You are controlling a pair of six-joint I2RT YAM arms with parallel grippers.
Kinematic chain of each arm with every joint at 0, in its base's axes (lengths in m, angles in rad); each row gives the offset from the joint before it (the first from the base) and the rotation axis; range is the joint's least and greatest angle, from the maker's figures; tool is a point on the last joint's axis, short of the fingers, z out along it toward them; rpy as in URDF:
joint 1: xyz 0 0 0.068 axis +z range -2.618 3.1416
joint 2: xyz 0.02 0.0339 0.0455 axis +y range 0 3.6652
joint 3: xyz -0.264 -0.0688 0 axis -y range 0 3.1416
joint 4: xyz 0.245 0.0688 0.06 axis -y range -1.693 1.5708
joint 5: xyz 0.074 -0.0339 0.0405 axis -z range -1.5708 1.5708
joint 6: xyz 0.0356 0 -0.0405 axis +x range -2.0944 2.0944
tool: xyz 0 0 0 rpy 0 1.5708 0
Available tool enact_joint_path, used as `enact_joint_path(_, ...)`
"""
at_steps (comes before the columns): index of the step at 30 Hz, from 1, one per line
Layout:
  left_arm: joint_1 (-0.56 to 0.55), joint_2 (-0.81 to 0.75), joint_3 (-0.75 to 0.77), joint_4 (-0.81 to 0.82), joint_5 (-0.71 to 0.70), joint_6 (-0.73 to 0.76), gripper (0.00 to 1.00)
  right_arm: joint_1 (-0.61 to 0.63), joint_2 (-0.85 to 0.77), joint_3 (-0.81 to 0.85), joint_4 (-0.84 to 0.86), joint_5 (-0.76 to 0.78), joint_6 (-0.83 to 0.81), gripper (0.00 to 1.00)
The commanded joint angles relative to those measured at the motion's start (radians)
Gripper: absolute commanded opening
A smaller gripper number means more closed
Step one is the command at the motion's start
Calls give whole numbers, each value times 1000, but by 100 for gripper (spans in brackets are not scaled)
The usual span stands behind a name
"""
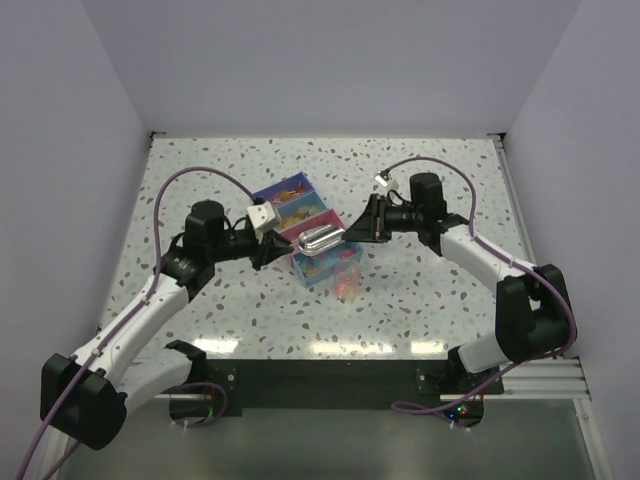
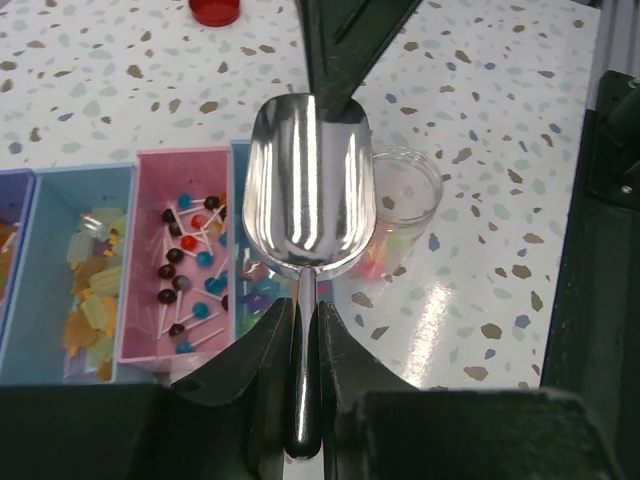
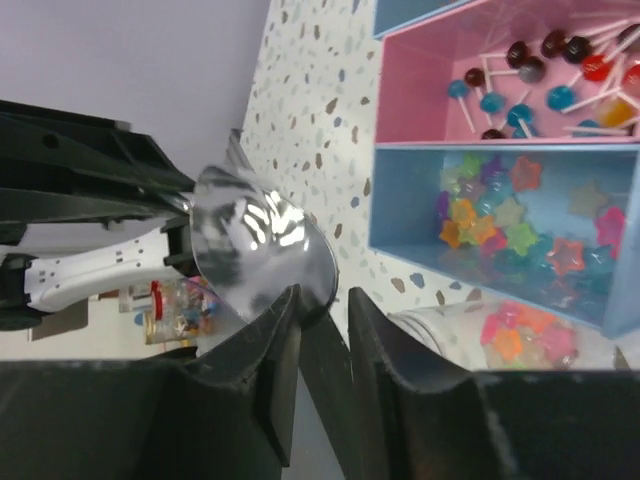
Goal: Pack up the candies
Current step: Adjust the spatula, then scoop the fake candies from the storage box.
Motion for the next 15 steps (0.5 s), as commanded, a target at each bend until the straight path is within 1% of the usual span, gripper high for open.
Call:
enact_joint_path(1, 30, -10, 113, -75, -140, 58, 0, -21, -42, 50, -186, 90, -142, 31)
enact_joint_path(2, 30, -1, 156, -155, -158, 76, 0, -21, -46, 96, -284, 116, -206, 39)
enact_joint_path(3, 30, 8, 182, -200, -169, 108, 0, -21, -51, 122, -333, 151, -240, 51)
enact_joint_path(4, 30, 25, 204, -240, -175, 122, 0, -22, -54, 147, -381, 221, -270, 54)
enact_joint_path(5, 30, 32, 245, -315, -200, 138, 0, -24, -57, 195, -464, 271, -317, 57)
enact_joint_path(6, 30, 48, 263, -351, -209, 158, 0, -22, -62, 213, -492, 315, -333, 60)
enact_joint_path(7, 30, 58, 283, -386, -217, 170, 0, -22, -72, 222, -507, 356, -340, 61)
enact_joint_path(8, 30, 67, 320, -452, -214, 179, 0, -22, -80, 221, -512, 440, -343, 61)
enact_joint_path(12, 12, 114, 394, -581, -200, 204, 0, -12, -62, 210, -523, 552, -356, 62)
enact_joint_path(15, -51, 163, 443, -665, -266, 204, 0, 14, -24, 217, -535, 618, -374, 63)
